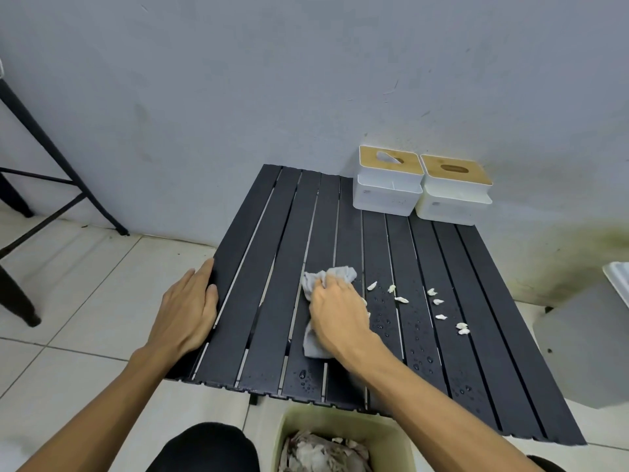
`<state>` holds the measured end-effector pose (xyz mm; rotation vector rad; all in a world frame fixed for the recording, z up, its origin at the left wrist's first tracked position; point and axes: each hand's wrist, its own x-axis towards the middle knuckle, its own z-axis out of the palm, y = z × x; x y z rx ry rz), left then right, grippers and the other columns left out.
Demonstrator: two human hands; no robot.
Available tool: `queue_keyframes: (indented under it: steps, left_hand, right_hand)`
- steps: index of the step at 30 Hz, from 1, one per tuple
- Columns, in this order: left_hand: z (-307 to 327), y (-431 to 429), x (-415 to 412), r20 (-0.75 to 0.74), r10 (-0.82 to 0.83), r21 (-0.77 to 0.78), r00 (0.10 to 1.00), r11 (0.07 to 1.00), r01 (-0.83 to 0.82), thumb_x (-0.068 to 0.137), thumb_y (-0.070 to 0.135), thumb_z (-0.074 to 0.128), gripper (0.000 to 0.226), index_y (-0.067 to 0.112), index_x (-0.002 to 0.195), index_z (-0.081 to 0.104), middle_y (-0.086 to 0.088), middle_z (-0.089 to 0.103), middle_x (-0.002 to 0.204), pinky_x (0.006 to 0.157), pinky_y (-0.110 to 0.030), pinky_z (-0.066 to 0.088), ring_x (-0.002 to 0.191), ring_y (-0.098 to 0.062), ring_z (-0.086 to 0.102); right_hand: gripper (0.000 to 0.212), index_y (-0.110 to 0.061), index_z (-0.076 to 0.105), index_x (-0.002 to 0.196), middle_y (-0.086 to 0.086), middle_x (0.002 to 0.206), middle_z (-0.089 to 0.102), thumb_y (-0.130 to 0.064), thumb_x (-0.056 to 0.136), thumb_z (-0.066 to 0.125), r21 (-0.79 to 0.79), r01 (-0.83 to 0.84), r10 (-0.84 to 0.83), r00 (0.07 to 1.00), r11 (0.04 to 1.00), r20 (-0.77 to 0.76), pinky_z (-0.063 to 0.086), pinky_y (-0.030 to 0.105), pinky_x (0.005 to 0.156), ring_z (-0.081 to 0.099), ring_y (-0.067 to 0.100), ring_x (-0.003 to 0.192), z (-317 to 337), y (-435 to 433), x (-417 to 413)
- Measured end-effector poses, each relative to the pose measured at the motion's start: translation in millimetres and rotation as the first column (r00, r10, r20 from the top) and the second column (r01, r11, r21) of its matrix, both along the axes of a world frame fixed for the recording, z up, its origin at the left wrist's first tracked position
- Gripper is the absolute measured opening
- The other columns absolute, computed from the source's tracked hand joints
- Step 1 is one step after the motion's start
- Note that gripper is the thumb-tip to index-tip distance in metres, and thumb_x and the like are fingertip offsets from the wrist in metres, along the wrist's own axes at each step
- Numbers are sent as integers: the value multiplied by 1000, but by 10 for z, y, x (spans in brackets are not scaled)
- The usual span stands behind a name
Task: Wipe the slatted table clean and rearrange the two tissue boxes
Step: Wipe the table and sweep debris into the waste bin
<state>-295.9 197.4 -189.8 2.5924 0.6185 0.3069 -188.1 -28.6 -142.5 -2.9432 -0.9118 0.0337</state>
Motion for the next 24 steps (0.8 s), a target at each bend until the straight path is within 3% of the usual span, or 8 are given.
queue_keyframes:
  steps: [2, 6, 9, 12, 15, 19, 21, 24]
  left_hand:
    - [7, -8, -3, 4, -1, 4, 1000, 1000, 1, 96, 40, 18, 61, 18, 152, 25, -13, 53, 138, 107, -50, 36, 129, -35, 45]
    - [7, -16, 6, 8, 1, 2, 1000, 1000, -1, 96, 39, 19, 61, 16, 152, 26, -13, 52, 139, 108, -50, 35, 131, -35, 44]
    - [14, -23, 9, 7, -3, 5, 1000, 1000, 3, 96, 39, 19, 60, 16, 151, 26, -14, 53, 137, 106, -51, 37, 127, -36, 47]
    - [22, -29, 6, 6, -6, 26, 1000, 1000, 6, 96, 39, 19, 60, 15, 151, 27, -13, 52, 140, 107, -51, 36, 129, -36, 46]
    - [36, -43, 1, -8, -10, 78, 1000, 997, 11, 96, 39, 19, 60, 16, 151, 29, -9, 45, 150, 112, -48, 30, 139, -33, 38]
    - [69, -92, 31, -28, 1, 115, 1000, 993, 3, 95, 44, 14, 65, 17, 153, 30, -4, 33, 158, 116, -45, 21, 146, -29, 27]
    - [71, -118, 62, -36, 7, 114, 999, 993, -3, 95, 46, 13, 67, 18, 154, 29, -3, 30, 160, 118, -44, 18, 148, -27, 24]
    - [76, -161, 106, -36, 18, 113, 999, 994, -14, 95, 49, 10, 70, 18, 154, 29, -5, 29, 160, 119, -44, 15, 148, -27, 22]
  right_hand:
    - [35, -15, 60, 97, 6, 89, 54, -4, 90, 29, 35, -66, 66, 998, 997, -8, 40, 33, 71, 56, 26, 88, 221, -205, -88]
    - [36, -15, 67, 92, 11, 92, 69, -35, 101, 38, 208, 88, -81, 996, 974, -41, 49, 36, 69, 67, 36, 85, 720, -518, 121]
    - [38, -15, 67, 91, 12, 94, 68, -38, 99, 38, 293, 158, -154, 987, 943, -37, 49, 39, 73, 63, 38, 87, 799, -464, 578]
    - [41, -12, 67, 99, 16, 105, 67, -39, 98, 36, 233, 208, -189, 977, 950, -102, 45, 40, 76, 61, 39, 95, 605, -318, 1075]
    - [49, -18, 67, 109, 14, 113, 68, -50, 101, 32, 132, 92, -69, 984, 987, -166, 46, 43, 84, 62, 37, 106, 316, -214, 1179]
    - [61, -28, 41, 146, 9, 158, 31, -61, 95, 36, -10, -8, 6, 983, 1000, -183, 26, 55, 115, 25, 37, 144, -4, -287, 1022]
    - [48, -19, 47, 141, 13, 147, 43, -45, 101, 38, 54, -40, 44, 995, 998, -86, 36, 50, 107, 38, 38, 134, -92, -349, 920]
    - [27, -7, 58, 120, 13, 112, 57, -22, 100, 46, 57, -116, 117, 993, 992, -2, 46, 39, 71, 58, 36, 103, -48, -448, 680]
